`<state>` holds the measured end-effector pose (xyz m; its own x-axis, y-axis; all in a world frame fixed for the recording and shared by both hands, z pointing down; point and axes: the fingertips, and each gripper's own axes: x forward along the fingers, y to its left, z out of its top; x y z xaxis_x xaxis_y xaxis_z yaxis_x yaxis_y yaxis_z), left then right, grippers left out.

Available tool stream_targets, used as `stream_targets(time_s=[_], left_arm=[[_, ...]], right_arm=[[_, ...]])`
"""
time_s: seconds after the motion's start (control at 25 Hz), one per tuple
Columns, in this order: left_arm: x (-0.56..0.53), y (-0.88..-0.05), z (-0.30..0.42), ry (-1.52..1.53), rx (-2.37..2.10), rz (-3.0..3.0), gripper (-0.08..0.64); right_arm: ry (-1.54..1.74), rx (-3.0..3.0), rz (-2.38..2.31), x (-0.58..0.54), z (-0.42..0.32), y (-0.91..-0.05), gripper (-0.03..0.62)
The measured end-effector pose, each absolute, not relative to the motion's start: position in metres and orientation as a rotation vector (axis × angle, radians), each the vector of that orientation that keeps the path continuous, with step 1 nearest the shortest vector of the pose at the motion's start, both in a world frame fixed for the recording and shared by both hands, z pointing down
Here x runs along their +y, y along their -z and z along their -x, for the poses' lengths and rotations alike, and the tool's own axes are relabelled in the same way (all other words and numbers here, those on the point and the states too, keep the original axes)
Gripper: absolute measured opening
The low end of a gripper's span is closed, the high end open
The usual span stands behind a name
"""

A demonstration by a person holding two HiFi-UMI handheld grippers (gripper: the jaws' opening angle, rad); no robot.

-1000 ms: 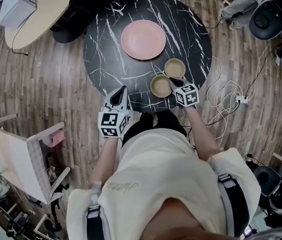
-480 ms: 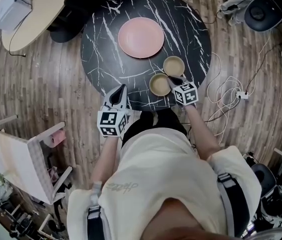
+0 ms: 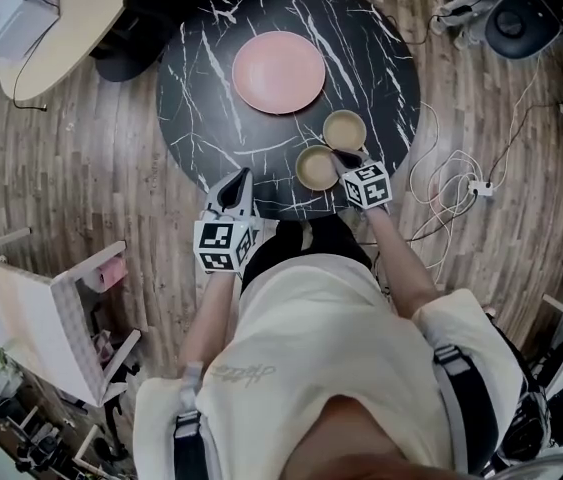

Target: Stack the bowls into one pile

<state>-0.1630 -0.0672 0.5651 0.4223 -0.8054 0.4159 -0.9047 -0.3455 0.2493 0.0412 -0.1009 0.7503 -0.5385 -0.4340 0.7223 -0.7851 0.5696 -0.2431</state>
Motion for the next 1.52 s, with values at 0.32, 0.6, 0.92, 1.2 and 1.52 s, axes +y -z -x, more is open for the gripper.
stream_targets(time_s=[0.32,0.6,0.92,1.2,1.52], left_arm=[[-0.069,-0.566,0.159,-0.29,-1.448,-2.236,0.02],[-0.073,-0.559,0.152,-0.279,-1.458,-2.249,0.02],[-0.08,-0.552,0.142,-0.291,-1.476,-2.293,0.02],[-0.092,-0.536,0.126,-0.254,-1.471,-2.334,0.02],[-0.102,-0.532,0.103,-0.257,-1.432,-2.365,0.02]], right_arm=[[-0.709,-2.191,-0.919,-0.099,-0.035,-0.749,0.062],[-0.622,-2.215,-0.885,-0.101,-0.034,-0.735,0.081],[-0.548,-2.24,-0.955,-0.117,-0.053,-0.706,0.081],[-0.49,-2.257,-1.01,-0.129,-0.077,-0.679,0.081],[-0.487,-2.234,-1.069,-0.134,-0.11,-0.67,0.081]])
